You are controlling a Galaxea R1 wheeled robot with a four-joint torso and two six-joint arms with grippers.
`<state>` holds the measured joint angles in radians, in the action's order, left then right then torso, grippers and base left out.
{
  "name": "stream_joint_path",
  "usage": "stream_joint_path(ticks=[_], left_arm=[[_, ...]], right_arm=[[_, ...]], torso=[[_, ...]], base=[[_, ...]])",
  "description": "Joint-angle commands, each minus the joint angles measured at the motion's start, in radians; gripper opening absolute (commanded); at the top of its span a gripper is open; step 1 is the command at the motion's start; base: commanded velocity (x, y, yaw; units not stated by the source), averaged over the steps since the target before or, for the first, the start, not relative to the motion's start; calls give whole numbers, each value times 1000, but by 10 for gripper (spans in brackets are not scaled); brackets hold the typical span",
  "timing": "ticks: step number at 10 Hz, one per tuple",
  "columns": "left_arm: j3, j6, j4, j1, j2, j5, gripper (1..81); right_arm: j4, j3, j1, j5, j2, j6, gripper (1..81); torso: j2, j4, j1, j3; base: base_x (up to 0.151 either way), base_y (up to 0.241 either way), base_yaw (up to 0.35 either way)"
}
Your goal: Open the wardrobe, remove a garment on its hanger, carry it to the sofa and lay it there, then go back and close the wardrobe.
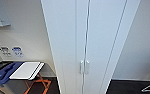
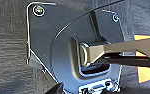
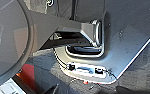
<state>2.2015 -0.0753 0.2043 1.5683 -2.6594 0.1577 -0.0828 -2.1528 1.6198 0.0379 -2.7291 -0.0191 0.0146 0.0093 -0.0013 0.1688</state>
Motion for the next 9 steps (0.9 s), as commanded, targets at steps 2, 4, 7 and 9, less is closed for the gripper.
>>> stream_joint_path(ticks=[2, 4, 7, 9], left_arm=[[-14, 8, 18, -29, 19, -46, 811], [-14, 9, 18, -29, 19, -46, 811], [-14, 8, 17, -27, 18, -47, 811], [-14, 8, 17, -26, 16, -47, 811]], right_arm=[[-14, 18, -27, -58, 6, 4, 811], [-14, 18, -28, -58, 4, 4, 811], [-15, 16, -34, -58, 3, 5, 811], [-15, 16, -37, -59, 3, 5, 811]], torso=[[0, 0, 1, 0], [0, 0, 1, 0], [0, 0, 1, 0], [0, 0, 1, 0]], base=[[83, 0, 0], [83, 0, 0], [83, 0, 0], [79, 0, 0]])
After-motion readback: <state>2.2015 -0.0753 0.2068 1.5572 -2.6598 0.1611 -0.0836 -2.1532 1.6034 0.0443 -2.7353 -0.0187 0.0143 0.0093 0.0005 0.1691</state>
